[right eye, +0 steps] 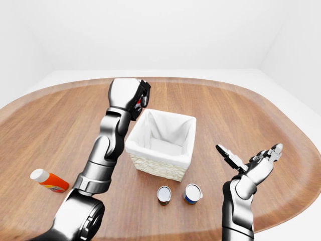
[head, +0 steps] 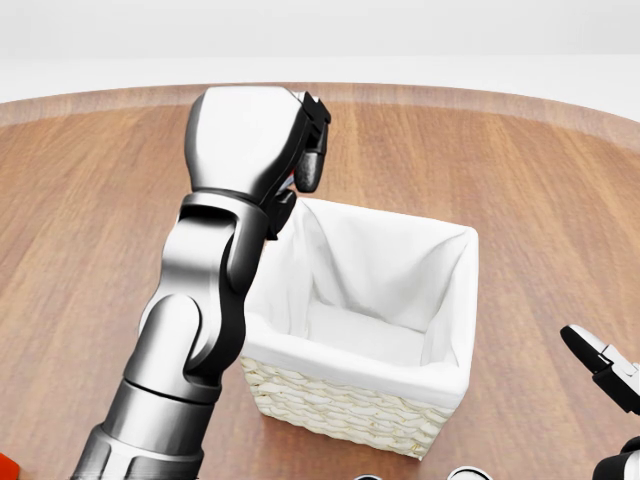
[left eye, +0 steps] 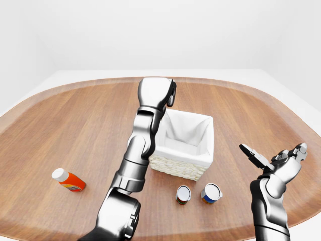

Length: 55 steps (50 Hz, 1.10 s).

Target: Pick up the alphabet soup and the cream cheese box, and put them in the basket.

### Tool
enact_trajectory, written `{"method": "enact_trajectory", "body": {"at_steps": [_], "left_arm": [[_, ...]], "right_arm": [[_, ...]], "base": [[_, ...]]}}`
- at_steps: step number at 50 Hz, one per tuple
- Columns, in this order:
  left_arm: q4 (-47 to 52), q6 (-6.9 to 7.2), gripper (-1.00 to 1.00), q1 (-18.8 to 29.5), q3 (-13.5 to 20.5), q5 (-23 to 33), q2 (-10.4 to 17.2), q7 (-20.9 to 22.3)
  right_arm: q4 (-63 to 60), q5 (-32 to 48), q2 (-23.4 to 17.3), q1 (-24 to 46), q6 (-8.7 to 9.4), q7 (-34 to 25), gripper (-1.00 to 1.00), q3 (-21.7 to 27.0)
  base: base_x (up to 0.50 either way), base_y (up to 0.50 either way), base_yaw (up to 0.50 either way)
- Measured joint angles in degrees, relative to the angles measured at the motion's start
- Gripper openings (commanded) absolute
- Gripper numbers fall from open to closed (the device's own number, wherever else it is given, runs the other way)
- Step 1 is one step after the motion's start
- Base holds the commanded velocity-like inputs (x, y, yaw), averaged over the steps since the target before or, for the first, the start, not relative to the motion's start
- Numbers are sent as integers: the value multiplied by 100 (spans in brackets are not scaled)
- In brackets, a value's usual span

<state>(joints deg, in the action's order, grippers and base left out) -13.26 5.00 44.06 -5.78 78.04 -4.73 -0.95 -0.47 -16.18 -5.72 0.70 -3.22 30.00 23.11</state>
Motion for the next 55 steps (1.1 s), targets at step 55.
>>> {"method": "enact_trajectory", "body": {"at_steps": [55], "left_arm": [[-6003, 0, -100, 2531, -39, -1510, -640, -2226]], "right_arm": [[-41, -84, 1, -9, 56, 0, 100, 14]], "base": [[0, 0, 0]]}}
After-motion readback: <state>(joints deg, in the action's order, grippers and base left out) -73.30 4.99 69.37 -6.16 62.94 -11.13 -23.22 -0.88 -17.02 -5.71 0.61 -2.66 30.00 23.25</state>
